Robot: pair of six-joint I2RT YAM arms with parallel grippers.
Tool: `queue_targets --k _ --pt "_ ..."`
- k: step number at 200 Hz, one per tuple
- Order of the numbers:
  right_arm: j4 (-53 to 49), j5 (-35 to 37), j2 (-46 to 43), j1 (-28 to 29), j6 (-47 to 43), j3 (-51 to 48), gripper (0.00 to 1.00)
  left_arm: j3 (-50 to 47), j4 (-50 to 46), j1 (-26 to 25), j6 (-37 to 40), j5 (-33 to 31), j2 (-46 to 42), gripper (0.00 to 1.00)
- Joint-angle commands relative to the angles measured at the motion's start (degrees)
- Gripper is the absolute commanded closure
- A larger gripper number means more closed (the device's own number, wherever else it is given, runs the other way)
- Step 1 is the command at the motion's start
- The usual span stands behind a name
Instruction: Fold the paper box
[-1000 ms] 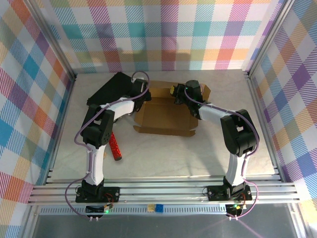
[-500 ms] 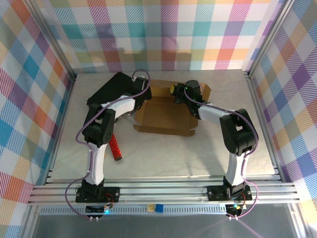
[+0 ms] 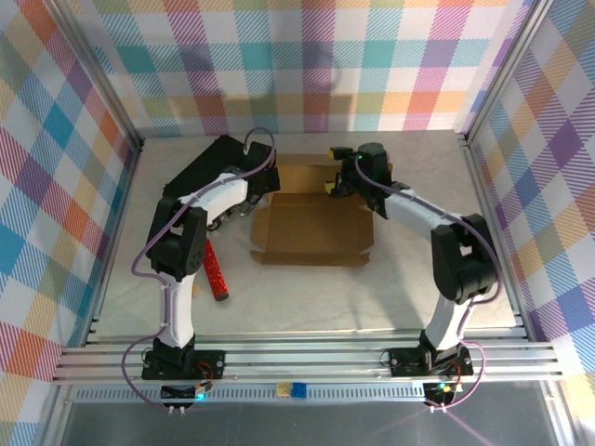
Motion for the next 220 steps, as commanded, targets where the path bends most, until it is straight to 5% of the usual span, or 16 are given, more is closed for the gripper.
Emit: queue_targets --k 1,37,96,152,220 --pt "-9.1 -2.4 -7.4 -1.9 -16.3 5.0 0.12 2.0 -13.4 0.2 -2.4 5.5 -1.1 1.0" --pt "-26.3 -1.3 -14.9 -4.7 -33.0 10.8 0.09 6.2 -23.3 0.2 -4.0 11.9 -1.1 1.0" --pt "-46.9 1.6 -23.2 -8.0 -53.9 15.0 0.2 10.2 -38.0 0.3 -3.5 17.7 -2.1 1.0" --pt "-52.1 1.1 -30.5 -8.0 -52.9 5.5 0.24 7.8 -40.5 0.3 -4.5 17.1 -3.7 1.0" --pt "-55.4 -1.8 -28.9 -8.0 -43.0 2.6 0.33 7.0 -41.5 -0.8 -2.5 11.3 -3.7 1.0"
